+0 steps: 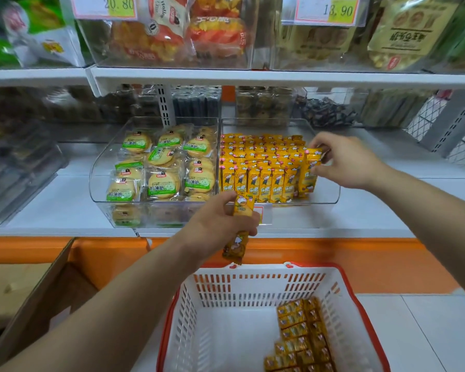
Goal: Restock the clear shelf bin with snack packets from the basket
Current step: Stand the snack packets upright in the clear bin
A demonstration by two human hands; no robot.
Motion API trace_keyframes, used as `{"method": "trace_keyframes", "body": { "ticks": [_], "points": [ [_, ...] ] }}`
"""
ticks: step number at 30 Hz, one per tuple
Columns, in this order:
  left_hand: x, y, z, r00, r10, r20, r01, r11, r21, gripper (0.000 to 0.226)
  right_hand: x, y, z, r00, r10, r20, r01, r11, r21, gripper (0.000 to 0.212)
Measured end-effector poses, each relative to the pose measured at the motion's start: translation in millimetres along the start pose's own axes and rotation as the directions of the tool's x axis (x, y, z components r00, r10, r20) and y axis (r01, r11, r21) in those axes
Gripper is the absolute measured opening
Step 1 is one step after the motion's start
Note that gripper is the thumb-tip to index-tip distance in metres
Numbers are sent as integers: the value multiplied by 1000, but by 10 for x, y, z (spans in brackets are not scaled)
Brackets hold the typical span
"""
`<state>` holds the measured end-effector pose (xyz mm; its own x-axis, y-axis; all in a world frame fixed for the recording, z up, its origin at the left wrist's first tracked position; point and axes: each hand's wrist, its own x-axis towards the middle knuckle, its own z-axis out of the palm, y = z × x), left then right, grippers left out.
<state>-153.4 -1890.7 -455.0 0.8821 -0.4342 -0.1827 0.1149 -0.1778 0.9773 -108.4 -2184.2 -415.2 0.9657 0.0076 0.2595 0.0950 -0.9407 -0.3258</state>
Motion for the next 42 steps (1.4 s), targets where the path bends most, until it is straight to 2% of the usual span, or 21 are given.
{"method": "trace_keyframes", "body": {
  "ticks": [2, 4, 10, 17, 20, 23, 25, 27, 28, 30, 31, 33, 36, 39, 42],
  "points": [
    [-2, 5, -13, 1000, 17, 2, -17, 1000, -5, 24, 116, 31, 54, 999, 6, 32, -1, 989, -150, 44],
    [7, 5, -25, 1000, 28, -3, -28, 999, -21, 28, 210, 79, 120, 999, 3, 41, 7, 969, -247, 48],
    [101, -45, -42, 999, 37, -25, -37, 999, -14, 22, 346, 192, 316, 999, -6, 51, 26, 917, -397, 47],
    [215, -69, 17, 999, 16, -43, -17, 1000, -25, 41, 381, 237, 462, 994, -18, 103, 73, 830, -552, 47],
    [234, -61, 75, 998, 15, -54, -16, 1000, -25, 39, 375, 213, 435, 993, -26, 118, 88, 831, -550, 49],
    [230, -42, 141, 998, 29, -55, -30, 999, -29, 34, 263, 132, 292, 997, -46, 70, 74, 872, -484, 48],
    [229, -43, 181, 998, 39, -53, -41, 998, -39, 30, 105, 55, 150, 996, -84, -12, 74, 929, -363, 42],
    [222, -55, 223, 997, 53, -56, -55, 998, -28, 30, -134, -48, 33, 996, -87, -34, 85, 995, -47, 27],
    [215, -61, 249, 997, 58, -55, -59, 998, -21, 31, -273, -120, 6, 998, -66, 1, 65, 985, 159, 21],
    [194, -68, 305, 997, 67, -49, -68, 997, -21, 33, -553, -293, 27, 992, -54, 115, -15, 852, 523, 14],
    [181, -66, 342, 996, 69, -47, -70, 997, -22, 36, -674, -370, 61, 984, -60, 168, -60, 774, 631, 16],
    [159, -46, 425, 997, 64, -46, -64, 998, -9, 45, -838, -497, 126, 959, -80, 271, -144, 688, 711, 24],
    [107, -8, 519, 996, 71, -46, -72, 997, -14, 50, -915, -582, 126, 949, -98, 300, -155, 682, 715, 31],
    [44, 23, 552, 994, 90, -64, -92, 995, -26, 44, -952, -560, 23, 958, -87, 274, -144, 679, 719, 21],
    [8, 41, 521, 980, 99, -174, -108, 993, -44, 47, -975, -451, -66, 955, -48, 292, -194, 644, 740, 15]
  ]
}}
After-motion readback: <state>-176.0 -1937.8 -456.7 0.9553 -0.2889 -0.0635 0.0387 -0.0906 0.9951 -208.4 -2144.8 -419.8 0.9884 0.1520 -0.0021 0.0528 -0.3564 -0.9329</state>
